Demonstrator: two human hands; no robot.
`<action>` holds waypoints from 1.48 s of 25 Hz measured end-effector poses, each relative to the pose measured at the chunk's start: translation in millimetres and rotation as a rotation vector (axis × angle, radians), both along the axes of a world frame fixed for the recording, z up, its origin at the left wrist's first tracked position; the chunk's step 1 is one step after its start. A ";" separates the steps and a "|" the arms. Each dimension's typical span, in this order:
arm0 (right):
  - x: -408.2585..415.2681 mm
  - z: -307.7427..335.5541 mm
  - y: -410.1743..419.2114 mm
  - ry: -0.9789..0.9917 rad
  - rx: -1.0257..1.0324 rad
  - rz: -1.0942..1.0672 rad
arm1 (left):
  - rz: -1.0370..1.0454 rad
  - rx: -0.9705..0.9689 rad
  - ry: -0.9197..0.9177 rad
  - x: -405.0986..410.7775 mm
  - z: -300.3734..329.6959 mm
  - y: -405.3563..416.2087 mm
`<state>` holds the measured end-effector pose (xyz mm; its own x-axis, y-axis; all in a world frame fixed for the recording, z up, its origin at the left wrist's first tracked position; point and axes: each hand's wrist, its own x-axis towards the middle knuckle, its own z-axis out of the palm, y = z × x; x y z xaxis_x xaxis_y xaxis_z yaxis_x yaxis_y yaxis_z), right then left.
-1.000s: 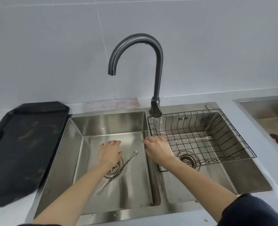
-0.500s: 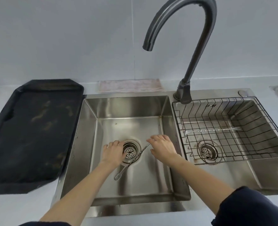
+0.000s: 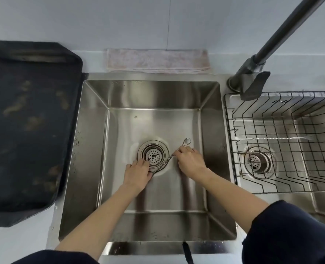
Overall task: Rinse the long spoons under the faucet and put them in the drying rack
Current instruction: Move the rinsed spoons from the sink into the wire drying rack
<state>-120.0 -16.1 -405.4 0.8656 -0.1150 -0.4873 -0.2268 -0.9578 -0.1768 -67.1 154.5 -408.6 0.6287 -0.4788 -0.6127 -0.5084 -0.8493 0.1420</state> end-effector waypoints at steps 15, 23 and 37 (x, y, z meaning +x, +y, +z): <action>16.7 -30.0 -1.2 -0.093 -0.156 0.117 | 0.071 -0.090 0.008 -0.4 -27.3 -3.0; 14.9 -14.6 0.7 -0.011 -0.100 0.234 | 0.124 -0.211 0.039 12.6 -12.9 8.0; -2.0 66.9 -3.3 -0.505 -0.196 0.168 | 0.048 -0.342 -0.263 10.2 73.2 10.0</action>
<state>-122.0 -19.3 -338.5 1.0000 -0.0025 0.0088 -0.0021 -0.9992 -0.0391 -56.9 164.4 -335.4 0.7685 -0.5931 -0.2402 -0.5262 -0.7993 0.2901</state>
